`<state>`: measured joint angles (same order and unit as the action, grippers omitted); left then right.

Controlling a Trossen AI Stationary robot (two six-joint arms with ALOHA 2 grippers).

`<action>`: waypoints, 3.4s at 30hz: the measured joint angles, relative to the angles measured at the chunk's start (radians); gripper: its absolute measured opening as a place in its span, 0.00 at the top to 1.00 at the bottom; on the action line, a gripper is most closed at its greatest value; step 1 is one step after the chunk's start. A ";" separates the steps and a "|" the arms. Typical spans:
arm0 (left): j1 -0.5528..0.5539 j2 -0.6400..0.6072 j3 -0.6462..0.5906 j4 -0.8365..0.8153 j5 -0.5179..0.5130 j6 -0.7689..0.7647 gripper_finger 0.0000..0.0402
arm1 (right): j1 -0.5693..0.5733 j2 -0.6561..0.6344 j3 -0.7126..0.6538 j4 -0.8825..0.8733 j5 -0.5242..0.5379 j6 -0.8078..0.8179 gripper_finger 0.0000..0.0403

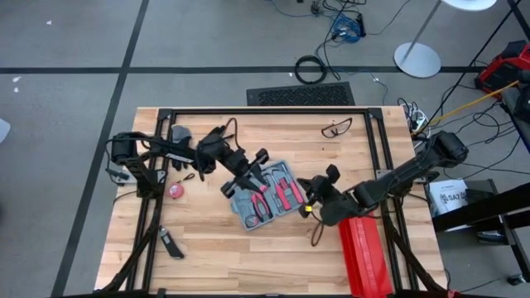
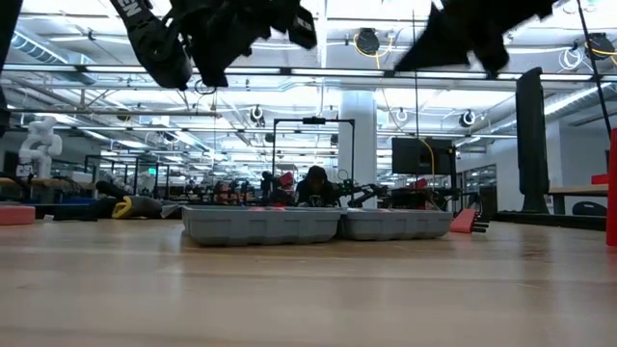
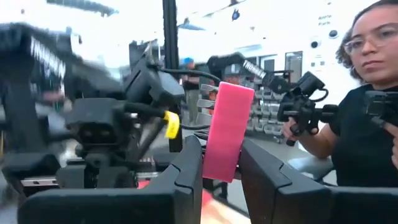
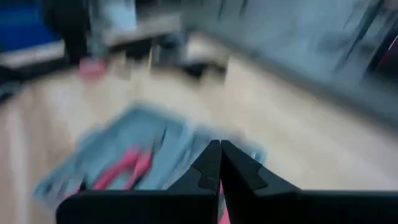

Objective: Prefit tool cases
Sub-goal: Put the red terminal block into the gray prefit tools case

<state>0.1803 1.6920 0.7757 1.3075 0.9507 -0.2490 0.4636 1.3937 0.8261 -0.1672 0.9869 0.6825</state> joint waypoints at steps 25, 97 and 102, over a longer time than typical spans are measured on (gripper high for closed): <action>-0.039 -0.003 0.123 0.265 -0.482 -0.454 0.81 | 0.029 0.299 0.000 1.671 -0.152 -2.485 0.99; -0.100 -0.004 0.132 0.263 -0.650 -0.503 0.81 | -0.150 0.322 0.276 1.518 -0.178 -2.618 0.71; -0.099 -0.004 0.132 0.263 -0.650 -0.503 0.81 | -0.153 0.322 0.276 1.523 -0.178 -2.621 0.81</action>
<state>0.0811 1.6882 0.9077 1.5707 0.3008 -0.7525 0.3103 1.7157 1.1023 1.3558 0.8093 -1.9381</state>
